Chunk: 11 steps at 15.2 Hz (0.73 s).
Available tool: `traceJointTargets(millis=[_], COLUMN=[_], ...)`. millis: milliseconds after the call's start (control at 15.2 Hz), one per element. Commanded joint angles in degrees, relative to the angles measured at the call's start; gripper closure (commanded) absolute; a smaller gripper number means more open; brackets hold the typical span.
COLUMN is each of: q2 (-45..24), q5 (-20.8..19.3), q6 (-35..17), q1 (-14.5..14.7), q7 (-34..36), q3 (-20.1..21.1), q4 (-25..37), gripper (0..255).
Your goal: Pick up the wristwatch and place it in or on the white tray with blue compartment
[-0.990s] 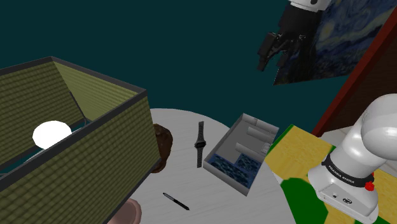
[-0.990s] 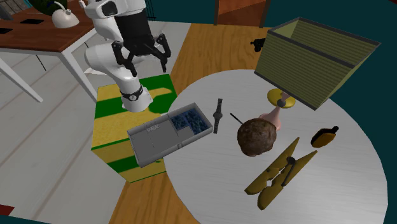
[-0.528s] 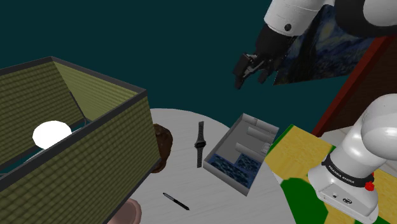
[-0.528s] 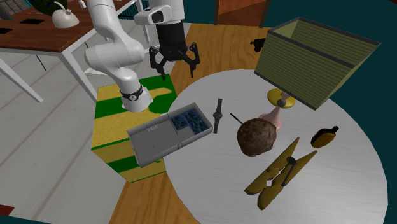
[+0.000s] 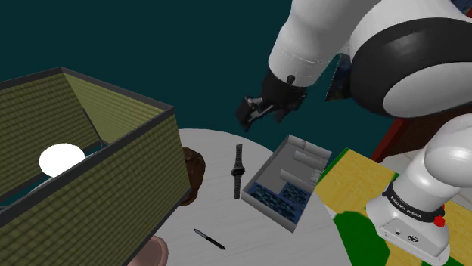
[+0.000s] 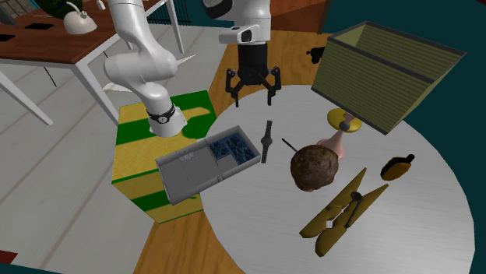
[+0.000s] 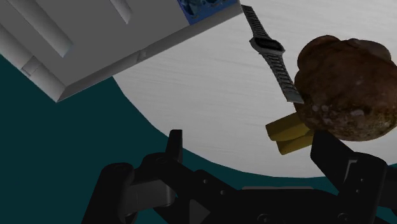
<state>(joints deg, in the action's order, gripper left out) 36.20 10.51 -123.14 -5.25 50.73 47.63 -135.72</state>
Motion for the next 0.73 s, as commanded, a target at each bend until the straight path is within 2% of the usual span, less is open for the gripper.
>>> traceJointTargets(millis=[0,132,198,660], q2=[-2.6,-5.4,-5.9,-9.0], q5=[-2.0,-4.9,-5.5,-7.5], q6=[-2.1,-3.7,-3.9,-9.9], q1=[-3.2,-7.8,-8.9,-13.5], q7=[4.8,9.6,10.4,12.0], q3=[5.9,12.5,13.9,18.5], q4=[2.0,4.6,5.2,2.7], gripper=[0,0,0,0])
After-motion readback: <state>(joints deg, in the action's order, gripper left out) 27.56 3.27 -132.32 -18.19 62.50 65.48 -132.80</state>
